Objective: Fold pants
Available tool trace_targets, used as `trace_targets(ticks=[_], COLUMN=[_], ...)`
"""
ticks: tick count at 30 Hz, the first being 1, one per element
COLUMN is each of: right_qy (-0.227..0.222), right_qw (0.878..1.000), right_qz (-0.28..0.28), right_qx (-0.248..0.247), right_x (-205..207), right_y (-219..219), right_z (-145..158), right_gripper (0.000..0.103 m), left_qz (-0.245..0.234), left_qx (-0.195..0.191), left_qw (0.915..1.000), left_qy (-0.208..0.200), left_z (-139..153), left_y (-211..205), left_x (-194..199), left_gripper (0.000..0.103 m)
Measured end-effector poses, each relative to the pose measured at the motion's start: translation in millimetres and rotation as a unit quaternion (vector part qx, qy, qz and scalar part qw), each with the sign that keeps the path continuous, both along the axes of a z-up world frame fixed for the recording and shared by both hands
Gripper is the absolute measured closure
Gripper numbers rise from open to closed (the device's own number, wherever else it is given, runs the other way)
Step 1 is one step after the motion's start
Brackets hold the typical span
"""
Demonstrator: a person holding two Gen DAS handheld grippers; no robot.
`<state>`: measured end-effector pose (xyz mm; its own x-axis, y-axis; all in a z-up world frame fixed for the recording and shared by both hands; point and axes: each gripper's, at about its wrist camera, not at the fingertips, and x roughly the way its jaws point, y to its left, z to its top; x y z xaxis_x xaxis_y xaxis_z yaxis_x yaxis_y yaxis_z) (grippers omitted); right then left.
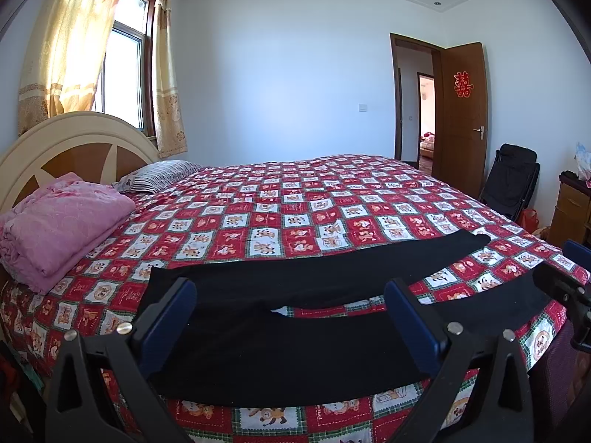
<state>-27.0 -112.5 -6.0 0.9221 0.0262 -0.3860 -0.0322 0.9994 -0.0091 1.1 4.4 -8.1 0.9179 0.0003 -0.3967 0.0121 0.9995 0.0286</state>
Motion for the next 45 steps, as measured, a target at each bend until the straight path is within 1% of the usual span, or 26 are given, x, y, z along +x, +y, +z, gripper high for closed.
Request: trace_targets(ticks=[45], right_qy=[0.007], right_qw=[1.0], right_qz=[0.004], right_qx=[-0.006], right_x=[1.8], right_y=[1.8], right_z=[-5.4], right_gripper=[0.001], left_qz=[0.001], left_qx=[-0.001], left_qw=[1.0], left_qy=[0.001], left_z=[1.6], left_y=[-0.3], left_x=[2.4], left_gripper=[0.0])
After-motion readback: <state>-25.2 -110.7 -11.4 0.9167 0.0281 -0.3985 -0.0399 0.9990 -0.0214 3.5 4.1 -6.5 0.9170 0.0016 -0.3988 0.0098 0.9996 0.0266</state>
